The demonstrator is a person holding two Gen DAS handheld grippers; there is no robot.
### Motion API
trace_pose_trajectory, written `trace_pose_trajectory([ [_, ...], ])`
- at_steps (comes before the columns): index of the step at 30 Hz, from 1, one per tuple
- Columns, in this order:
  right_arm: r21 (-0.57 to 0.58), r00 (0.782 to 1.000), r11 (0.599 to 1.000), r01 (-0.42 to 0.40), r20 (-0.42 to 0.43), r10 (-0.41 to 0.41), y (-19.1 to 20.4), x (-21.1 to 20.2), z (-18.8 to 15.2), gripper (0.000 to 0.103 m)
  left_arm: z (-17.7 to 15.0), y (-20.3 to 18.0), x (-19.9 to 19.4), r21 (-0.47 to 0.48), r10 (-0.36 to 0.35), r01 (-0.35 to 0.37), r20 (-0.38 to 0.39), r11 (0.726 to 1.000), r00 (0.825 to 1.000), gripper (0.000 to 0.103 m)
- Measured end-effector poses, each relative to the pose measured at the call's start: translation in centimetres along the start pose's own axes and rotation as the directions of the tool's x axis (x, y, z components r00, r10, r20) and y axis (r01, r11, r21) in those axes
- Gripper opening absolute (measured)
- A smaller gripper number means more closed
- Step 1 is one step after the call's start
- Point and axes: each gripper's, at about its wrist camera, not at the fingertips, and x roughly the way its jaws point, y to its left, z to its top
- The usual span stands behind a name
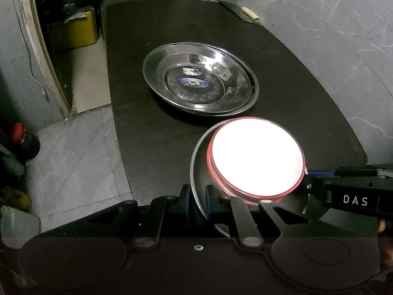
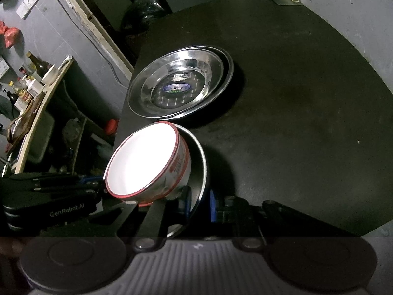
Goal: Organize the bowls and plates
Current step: 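Lift the saucepan with both grippers and carry it over the steel plates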
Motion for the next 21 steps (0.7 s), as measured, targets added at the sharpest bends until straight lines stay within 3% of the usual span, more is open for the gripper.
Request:
trace_pose_trajectory([
  [21, 0.013, 0.999, 1.000, 0.013, 0.036, -0.014, -0.9, -1.7, 1.4, 0.017, 2.0, -0.9, -1.3, 0.022, -0.043, 0.041, 0.087, 0.999, 0.995, 0.012],
])
